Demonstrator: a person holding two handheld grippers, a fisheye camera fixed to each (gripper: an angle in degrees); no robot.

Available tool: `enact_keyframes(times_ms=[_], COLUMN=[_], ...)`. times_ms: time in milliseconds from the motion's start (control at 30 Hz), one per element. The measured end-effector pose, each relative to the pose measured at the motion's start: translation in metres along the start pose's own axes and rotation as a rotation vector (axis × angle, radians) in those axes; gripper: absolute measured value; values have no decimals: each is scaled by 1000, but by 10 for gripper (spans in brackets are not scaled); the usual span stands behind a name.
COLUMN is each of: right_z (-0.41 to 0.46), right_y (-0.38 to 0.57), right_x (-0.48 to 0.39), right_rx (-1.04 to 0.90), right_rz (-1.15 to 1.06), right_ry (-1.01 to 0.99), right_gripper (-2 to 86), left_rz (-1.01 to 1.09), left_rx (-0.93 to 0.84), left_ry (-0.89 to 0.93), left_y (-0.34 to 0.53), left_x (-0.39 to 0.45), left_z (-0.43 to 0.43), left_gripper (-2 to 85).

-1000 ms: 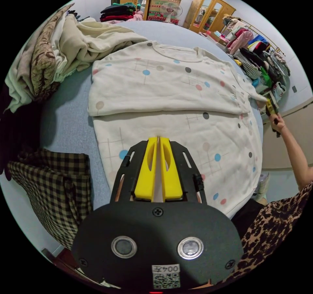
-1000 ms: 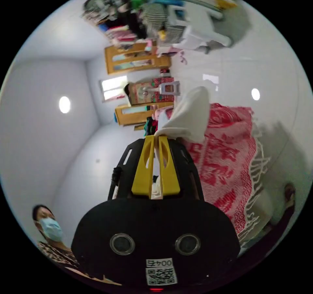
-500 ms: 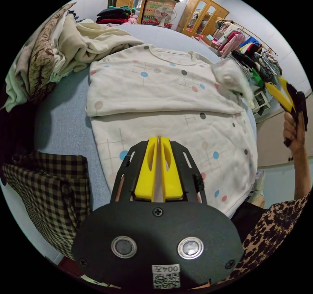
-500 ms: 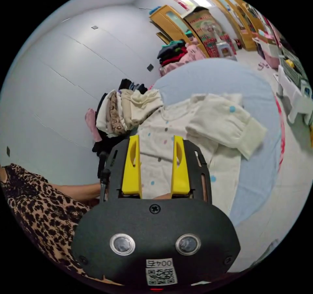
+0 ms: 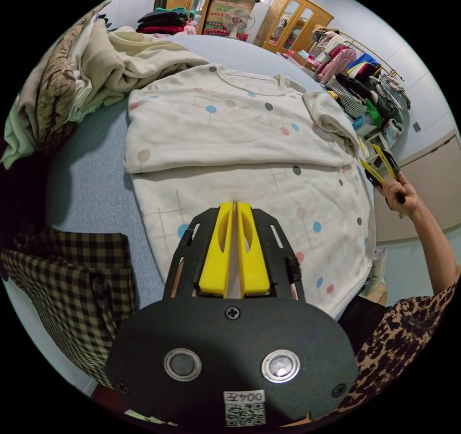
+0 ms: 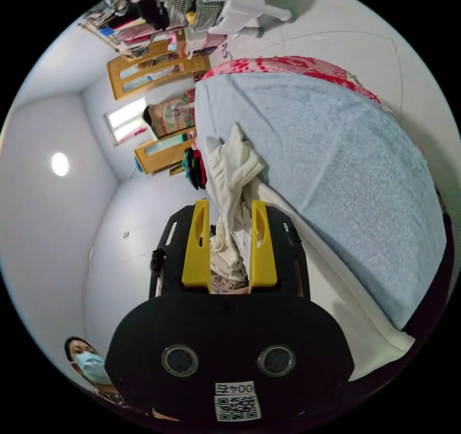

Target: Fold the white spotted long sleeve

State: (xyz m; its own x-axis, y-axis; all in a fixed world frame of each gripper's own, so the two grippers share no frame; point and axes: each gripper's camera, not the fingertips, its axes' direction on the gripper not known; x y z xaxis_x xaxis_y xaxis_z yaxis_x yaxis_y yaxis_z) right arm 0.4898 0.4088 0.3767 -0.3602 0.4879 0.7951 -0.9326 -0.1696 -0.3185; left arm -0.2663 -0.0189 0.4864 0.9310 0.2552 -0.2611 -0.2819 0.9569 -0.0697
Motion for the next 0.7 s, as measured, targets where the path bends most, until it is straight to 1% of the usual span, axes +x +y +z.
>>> enact_keyframes(times_ms=[133, 200, 233, 267, 300, 333, 400, 433, 467, 500, 567, 633, 667, 700], right_z=[13, 19, 20, 24, 35, 43, 85, 98, 122, 143, 164, 170, 169, 163], right_y=[-1, 4, 8, 20, 36, 46, 103, 119, 150, 174, 193, 193, 186, 176], right_x=[-3, -19, -30, -56, -86, -101, -158, -168, -181, -185, -180, -167, -155, -141], right_rx=[42, 59, 74, 83, 44, 13, -167, -228, -349, -452, -566, -643, -673, -660], right_rz=[14, -54, -115, -267, -435, -524, -914, -1003, -1151, -1246, -1287, -1216, -1135, -1051], right_ry=[-27, 18, 27, 55, 99, 123, 225, 254, 302, 340, 352, 301, 267, 258], right_gripper=[90, 50, 45, 39, 37, 37, 42, 45, 69, 97, 134, 138, 134, 127], left_rz=[6, -1, -3, -7, -9, -11, -18, -19, -19, -18, -17, -18, -23, -29], left_rx=[-5, -6, -5, -2, 4, 7, 17, 18, 20, 21, 25, 32, 36, 39], left_ry=[-9, -5, -3, 1, 7, 10, 19, 20, 20, 20, 25, 35, 46, 60], left_y=[-1, -1, -1, 0, 1, 1, 2, 2, 2, 2, 2, 3, 3, 3], left_x=[-2, -5, -6, -9, -12, -13, -19, -21, -24, -26, -32, -39, -44, -50], left_z=[3, 5, 5, 6, 7, 8, 9, 10, 11, 12, 13, 14, 15, 16], left_gripper=[11, 11, 11, 11, 11, 12, 12, 12, 12, 12, 13, 14, 15, 16])
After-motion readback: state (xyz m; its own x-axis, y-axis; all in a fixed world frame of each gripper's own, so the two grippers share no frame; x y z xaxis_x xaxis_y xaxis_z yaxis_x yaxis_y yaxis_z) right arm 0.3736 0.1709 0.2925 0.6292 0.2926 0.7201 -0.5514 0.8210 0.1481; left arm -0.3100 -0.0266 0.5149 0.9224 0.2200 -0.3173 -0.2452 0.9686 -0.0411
